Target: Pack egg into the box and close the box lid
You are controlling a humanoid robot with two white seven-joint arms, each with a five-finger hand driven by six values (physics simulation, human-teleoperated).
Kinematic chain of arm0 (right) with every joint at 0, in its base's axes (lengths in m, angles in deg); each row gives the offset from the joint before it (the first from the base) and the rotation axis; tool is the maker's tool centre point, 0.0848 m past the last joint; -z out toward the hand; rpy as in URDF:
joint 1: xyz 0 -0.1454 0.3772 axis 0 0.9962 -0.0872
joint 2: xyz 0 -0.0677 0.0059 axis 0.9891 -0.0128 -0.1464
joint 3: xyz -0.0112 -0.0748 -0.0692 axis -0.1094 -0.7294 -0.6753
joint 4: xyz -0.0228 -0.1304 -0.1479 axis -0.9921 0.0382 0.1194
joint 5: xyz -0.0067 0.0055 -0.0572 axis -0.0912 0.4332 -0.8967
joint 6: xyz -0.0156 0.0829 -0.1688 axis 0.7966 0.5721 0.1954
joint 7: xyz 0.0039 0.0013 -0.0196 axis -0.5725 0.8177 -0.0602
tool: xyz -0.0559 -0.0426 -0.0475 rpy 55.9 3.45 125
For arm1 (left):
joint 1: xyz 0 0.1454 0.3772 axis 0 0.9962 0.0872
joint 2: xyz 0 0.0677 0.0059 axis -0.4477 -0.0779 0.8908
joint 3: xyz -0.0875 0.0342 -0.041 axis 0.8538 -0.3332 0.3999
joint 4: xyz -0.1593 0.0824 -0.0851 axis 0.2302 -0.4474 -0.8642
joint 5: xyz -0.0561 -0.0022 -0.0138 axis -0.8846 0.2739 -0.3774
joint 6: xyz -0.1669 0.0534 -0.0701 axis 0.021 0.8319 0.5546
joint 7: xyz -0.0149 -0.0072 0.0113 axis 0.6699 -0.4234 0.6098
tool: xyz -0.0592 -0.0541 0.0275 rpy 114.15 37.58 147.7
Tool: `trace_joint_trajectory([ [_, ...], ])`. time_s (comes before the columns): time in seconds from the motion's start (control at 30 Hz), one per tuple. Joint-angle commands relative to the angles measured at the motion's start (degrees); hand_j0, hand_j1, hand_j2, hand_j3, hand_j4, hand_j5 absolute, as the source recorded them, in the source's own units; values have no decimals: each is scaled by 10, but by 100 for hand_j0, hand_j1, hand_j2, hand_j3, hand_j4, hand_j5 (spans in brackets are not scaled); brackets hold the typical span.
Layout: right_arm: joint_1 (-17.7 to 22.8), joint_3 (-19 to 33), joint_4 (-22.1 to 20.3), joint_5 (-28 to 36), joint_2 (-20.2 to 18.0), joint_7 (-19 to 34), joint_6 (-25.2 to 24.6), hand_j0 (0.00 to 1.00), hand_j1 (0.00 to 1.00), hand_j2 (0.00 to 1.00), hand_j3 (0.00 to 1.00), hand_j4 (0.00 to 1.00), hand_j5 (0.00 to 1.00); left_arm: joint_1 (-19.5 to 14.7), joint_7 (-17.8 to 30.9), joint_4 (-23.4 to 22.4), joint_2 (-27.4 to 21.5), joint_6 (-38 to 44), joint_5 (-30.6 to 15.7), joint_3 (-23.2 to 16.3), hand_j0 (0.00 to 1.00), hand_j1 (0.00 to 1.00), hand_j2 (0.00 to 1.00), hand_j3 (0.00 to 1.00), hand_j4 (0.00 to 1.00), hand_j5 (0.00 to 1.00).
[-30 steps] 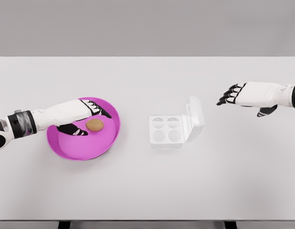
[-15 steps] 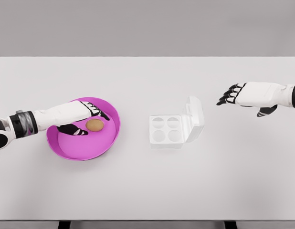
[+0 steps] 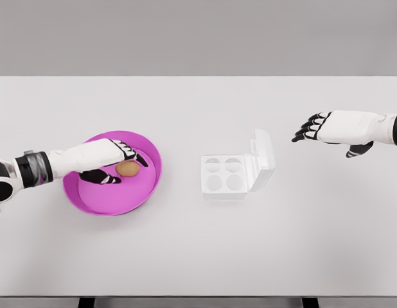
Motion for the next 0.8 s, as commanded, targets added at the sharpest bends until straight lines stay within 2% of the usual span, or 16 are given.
trace_joint_trajectory([
  [0.0,0,1,0,2,-1,0,-1,100,100,100,100,100,100,0,0,-2,0,2,-4,-1,75,75,75,75,75,75],
  [0.23,1,1,0,2,-1,0,-1,100,100,100,100,100,100,0,0,-6,0,21,-5,-7,74,74,74,74,74,74],
  [0.5,0,1,0,2,-1,0,-1,100,100,100,100,100,100,0,0,-5,0,22,-6,-7,61,61,61,61,61,61],
  [0.77,0,1,0,2,-1,0,-1,100,100,100,100,100,100,1,0,0,-1,22,-8,-6,57,57,57,57,57,57],
])
